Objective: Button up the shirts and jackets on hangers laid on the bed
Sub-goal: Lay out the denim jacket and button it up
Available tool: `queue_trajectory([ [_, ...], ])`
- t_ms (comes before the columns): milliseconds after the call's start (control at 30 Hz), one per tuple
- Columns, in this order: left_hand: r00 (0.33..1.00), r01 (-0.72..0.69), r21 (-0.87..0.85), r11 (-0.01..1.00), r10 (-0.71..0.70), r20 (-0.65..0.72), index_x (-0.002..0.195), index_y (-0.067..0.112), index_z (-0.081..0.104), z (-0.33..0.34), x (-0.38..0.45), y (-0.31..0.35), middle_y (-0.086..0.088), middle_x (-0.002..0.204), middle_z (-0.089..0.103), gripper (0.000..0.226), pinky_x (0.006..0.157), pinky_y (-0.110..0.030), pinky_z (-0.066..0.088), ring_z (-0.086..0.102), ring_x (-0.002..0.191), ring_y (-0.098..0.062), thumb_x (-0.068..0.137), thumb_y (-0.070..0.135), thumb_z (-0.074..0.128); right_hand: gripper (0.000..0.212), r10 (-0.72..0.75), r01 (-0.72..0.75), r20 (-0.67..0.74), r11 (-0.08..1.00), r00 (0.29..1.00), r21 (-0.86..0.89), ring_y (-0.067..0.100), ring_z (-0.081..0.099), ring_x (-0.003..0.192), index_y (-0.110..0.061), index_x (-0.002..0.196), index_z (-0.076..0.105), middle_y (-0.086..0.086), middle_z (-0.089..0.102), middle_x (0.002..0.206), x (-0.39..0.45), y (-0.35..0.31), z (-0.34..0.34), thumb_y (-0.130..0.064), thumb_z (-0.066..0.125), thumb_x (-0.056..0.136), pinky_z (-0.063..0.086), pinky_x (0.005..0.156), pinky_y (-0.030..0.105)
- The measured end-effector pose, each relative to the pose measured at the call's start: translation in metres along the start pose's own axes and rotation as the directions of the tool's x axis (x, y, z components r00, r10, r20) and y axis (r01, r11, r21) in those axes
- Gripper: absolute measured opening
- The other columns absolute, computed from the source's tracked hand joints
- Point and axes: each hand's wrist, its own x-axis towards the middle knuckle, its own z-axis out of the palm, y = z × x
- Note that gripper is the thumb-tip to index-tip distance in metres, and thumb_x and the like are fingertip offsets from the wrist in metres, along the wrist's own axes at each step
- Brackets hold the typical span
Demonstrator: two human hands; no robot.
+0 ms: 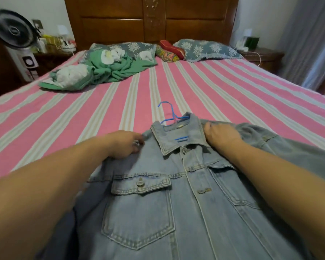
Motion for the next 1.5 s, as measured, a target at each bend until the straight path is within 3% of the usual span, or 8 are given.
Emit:
queue_trajectory([
  [233,0.797,0.427,0.17,0.888,-0.281,-0.534,0.152,0.028,0.033,-0.07,0.051,0.003,-0.018,0.144,0.035,0.052,0.101,-0.049,0.036,0.036,0.133,-0.041,0.102,0.024,0.043,0.032,0.272,-0.247,-0.065,0.934,0.96,0.26,0.036,0.064,0.11,-0.002,0.131,0.054,0.02,0.065,0.125,0.067,0.034,-0.052,-0.004,0.045,0.101,0.049,0.078,0.041],
  [400,0.962,0.267,-0.065,0.961,-0.27,-0.036,0.158,0.04,0.011,0.024,0.068,0.065,-0.007,0.17,-0.002,0.071,0.119,-0.066,0.005,-0.001,0.155,-0.04,0.094,0.07,0.018,0.052,0.296,-0.347,0.243,0.917,0.924,0.199,0.048,0.041,0.132,-0.01,0.15,0.03,0.031,0.04,0.146,0.059,-0.003,0.026,-0.02,0.043,0.101,0.043,0.102,0.057],
  [600,0.953,0.296,-0.07,0.953,-0.299,-0.043,0.158,0.047,-0.003,0.054,0.057,0.075,-0.003,0.17,-0.013,0.065,0.117,-0.07,-0.003,-0.01,0.155,-0.038,0.098,0.067,0.01,0.062,0.221,-0.261,0.25,0.955,0.943,0.14,0.049,0.037,0.133,-0.008,0.155,0.013,0.033,0.031,0.152,0.046,0.002,0.023,-0.028,0.035,0.101,0.036,0.106,0.06],
  [833,0.972,0.094,-0.073,0.993,-0.076,0.222,0.157,0.05,0.008,0.029,-0.058,0.132,-0.001,0.17,-0.009,0.07,0.12,-0.067,0.002,-0.009,0.154,-0.042,0.095,0.073,0.029,0.028,-0.094,-0.04,0.276,0.895,0.957,0.444,0.034,0.06,0.108,-0.012,0.114,0.063,0.014,0.064,0.123,-0.099,-0.012,-0.088,-0.028,0.045,0.101,0.046,0.084,0.035],
  [1000,0.962,-0.207,-0.111,0.972,0.223,0.158,0.16,0.038,0.007,0.046,-0.243,0.173,0.003,0.17,-0.007,0.077,0.125,-0.055,0.002,-0.008,0.156,-0.027,0.096,0.072,0.031,0.039,-0.129,-0.016,0.195,0.796,0.972,0.605,0.033,0.055,0.124,-0.018,0.133,0.06,0.014,0.061,0.135,-0.25,-0.013,-0.123,-0.036,0.052,0.1,0.044,0.102,0.037],
  [1233,0.94,-0.339,0.106,0.935,0.342,-0.009,0.149,0.049,-0.031,0.095,-0.34,0.18,-0.005,0.167,-0.024,0.093,0.123,-0.059,-0.003,-0.018,0.154,-0.034,0.089,0.078,0.035,0.03,0.106,-0.156,0.115,0.698,0.988,0.699,0.021,0.051,0.089,-0.029,0.079,0.046,-0.004,0.052,0.086,-0.393,-0.029,-0.132,-0.051,0.067,0.082,0.04,0.078,0.036],
  [1400,0.954,-0.286,0.147,0.947,0.295,-0.043,0.153,0.037,-0.027,0.098,-0.347,0.193,-0.012,0.167,-0.021,0.113,0.122,-0.062,-0.003,-0.016,0.154,-0.039,0.085,0.076,0.053,0.028,0.221,-0.272,0.165,0.673,0.961,0.688,0.027,0.053,0.099,-0.02,0.096,0.053,0.003,0.056,0.1,-0.418,-0.034,-0.113,-0.042,0.061,0.08,0.039,0.082,0.036],
  [1500,0.94,-0.295,0.073,0.953,0.303,-0.155,0.159,0.034,0.011,0.096,-0.348,0.203,-0.013,0.165,0.013,0.088,0.122,-0.057,0.009,0.009,0.153,-0.036,0.088,0.079,0.036,0.028,0.225,-0.285,0.176,0.701,0.958,0.654,0.027,0.054,0.107,-0.017,0.109,0.059,0.003,0.058,0.11,-0.419,-0.029,-0.112,-0.031,0.06,0.086,0.04,0.085,0.034],
])
